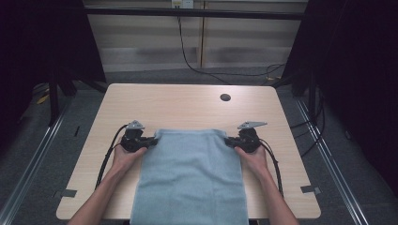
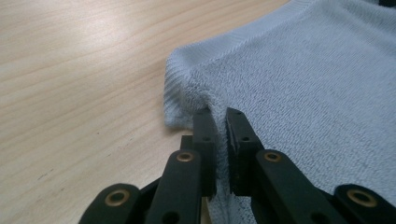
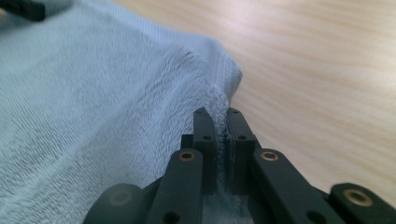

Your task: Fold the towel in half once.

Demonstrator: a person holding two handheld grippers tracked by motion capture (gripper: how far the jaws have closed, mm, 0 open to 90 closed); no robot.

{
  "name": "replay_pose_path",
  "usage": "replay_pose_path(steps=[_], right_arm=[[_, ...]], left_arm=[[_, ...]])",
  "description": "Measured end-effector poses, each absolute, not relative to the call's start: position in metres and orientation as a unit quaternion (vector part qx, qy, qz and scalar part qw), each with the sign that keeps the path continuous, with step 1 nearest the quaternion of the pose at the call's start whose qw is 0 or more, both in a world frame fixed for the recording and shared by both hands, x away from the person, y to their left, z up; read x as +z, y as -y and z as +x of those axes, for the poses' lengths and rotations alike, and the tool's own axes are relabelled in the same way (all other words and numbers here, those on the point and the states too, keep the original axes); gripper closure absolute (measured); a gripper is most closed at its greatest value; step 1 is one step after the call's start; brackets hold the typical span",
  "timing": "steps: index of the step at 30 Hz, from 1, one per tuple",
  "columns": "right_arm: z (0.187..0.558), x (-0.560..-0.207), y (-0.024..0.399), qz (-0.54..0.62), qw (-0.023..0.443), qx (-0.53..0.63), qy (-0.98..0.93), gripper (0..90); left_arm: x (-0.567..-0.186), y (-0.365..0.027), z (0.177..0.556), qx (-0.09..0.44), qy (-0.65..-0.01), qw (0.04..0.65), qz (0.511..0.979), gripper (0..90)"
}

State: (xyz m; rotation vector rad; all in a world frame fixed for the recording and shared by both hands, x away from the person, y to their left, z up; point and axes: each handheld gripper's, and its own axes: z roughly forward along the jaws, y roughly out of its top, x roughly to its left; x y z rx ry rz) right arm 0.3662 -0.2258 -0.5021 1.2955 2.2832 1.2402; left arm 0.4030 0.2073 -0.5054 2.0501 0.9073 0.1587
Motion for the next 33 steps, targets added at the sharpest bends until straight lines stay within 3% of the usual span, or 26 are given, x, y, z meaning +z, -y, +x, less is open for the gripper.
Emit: replay_pose_path(steps=[11,24,33], right_arm=[[0.367,-0.454,0.235,0.431,0.127,0.487,-0.749,85.8],[0.376,-0.386,0.245,0.406,0.167,0.518,-0.734,85.8],[0.385,-0.357,0.244,0.402,0.184,0.53,-0.723,86.0]], left_arm=[[-0.465,-0.219,0.39,0.061,-0.353,0.505,0.785,84.1],[-0.405,-0.223,0.406,0.103,-0.331,0.542,0.765,84.5],[-0.371,-0.223,0.424,0.112,-0.337,0.564,0.746,84.7]])
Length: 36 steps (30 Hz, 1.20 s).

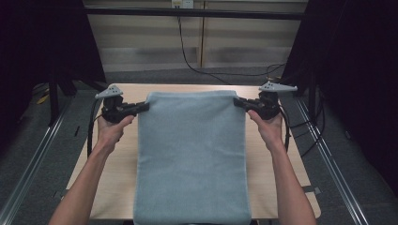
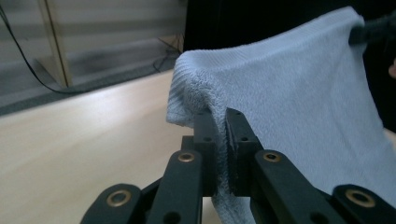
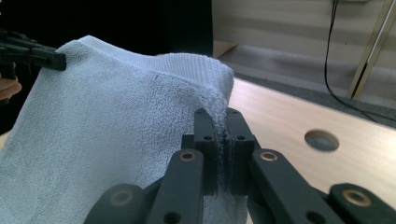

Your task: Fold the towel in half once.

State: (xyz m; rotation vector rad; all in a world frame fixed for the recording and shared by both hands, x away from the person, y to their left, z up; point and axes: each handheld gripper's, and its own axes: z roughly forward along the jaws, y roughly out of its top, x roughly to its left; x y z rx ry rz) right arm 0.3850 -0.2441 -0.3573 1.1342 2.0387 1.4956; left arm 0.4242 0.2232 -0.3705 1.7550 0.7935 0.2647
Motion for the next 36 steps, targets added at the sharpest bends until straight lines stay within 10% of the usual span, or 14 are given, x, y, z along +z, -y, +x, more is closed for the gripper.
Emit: replay_pose_path(steps=[10,36], right_arm=[[0.387,-0.319,0.25,0.388,0.192,0.563,-0.704,86.0],[0.219,-0.424,0.242,0.351,0.102,0.503,-0.784,86.0]], left_arm=[[-0.337,-0.22,0.417,0.134,-0.309,0.574,0.746,84.9],[-0.447,-0.245,0.264,0.031,-0.314,0.517,0.795,84.8]])
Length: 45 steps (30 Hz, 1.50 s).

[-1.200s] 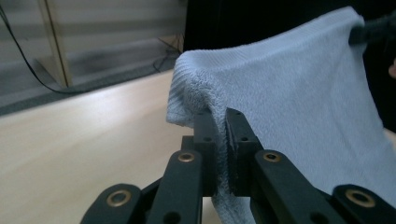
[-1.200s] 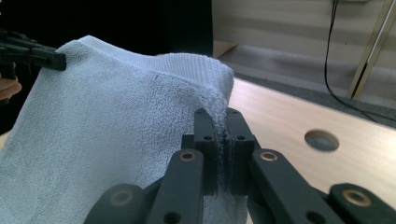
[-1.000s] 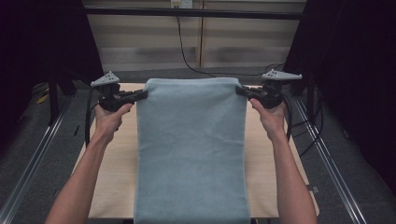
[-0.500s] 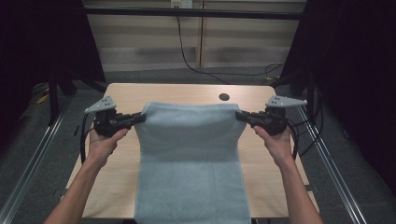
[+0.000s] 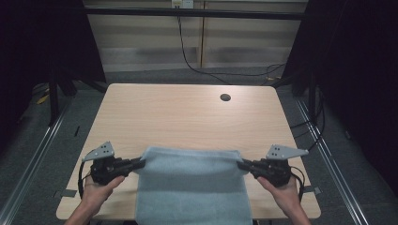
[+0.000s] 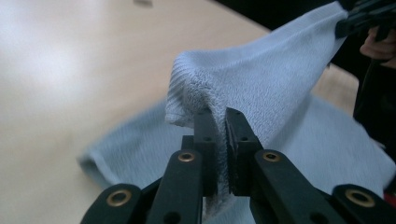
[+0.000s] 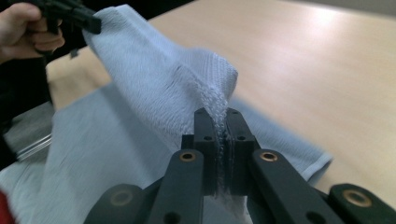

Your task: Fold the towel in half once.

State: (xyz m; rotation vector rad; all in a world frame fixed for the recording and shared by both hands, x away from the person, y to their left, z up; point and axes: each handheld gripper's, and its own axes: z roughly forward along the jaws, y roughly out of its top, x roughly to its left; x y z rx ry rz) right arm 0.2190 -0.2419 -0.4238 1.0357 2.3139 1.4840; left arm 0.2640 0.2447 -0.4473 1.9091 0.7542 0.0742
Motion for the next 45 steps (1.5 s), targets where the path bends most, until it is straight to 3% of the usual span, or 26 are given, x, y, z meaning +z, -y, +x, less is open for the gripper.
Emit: replay_pose_path(steps=[9,16,27,33,45], right_arm=[[0.192,-0.48,0.233,0.37,0.044,0.435,-0.82,85.8],[0.199,-0.498,0.225,0.38,0.03,0.399,-0.834,86.0],[0.266,-0.5,0.218,0.409,0.078,0.387,-0.823,86.3],[0.306,-0.503,0.214,0.423,0.078,0.394,-0.812,86.3],[0.371,-0.505,0.209,0.447,0.095,0.391,-0.799,86.4]], left_arm=[[-0.489,-0.234,0.224,-0.008,-0.312,0.446,0.839,84.4],[-0.499,-0.227,0.236,0.024,-0.315,0.412,0.855,84.5],[-0.504,-0.227,0.318,0.041,-0.358,0.418,0.834,84.9],[-0.503,-0.224,0.367,0.058,-0.383,0.406,0.828,84.9],[-0.505,-0.221,0.417,0.077,-0.412,0.404,0.813,84.9]])
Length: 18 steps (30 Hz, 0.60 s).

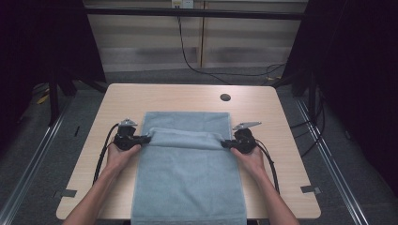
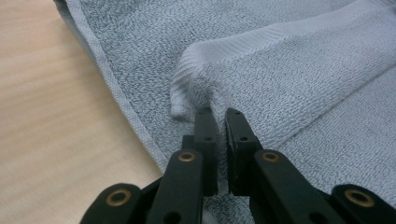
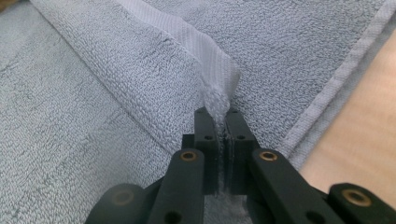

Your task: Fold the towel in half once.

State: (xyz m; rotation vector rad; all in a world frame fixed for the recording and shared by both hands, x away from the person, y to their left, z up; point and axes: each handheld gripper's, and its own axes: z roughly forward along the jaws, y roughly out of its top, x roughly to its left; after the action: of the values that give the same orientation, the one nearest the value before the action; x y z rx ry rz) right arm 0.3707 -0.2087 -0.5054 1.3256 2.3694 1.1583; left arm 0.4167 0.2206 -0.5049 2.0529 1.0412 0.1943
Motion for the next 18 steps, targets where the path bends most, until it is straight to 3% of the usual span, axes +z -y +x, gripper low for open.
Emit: replay_pose_path(steps=[18], right_arm=[[0.417,-0.508,0.203,0.499,0.126,0.386,-0.766,86.7]], left_arm=[[-0.507,-0.214,0.452,0.099,-0.422,0.401,0.807,84.9]])
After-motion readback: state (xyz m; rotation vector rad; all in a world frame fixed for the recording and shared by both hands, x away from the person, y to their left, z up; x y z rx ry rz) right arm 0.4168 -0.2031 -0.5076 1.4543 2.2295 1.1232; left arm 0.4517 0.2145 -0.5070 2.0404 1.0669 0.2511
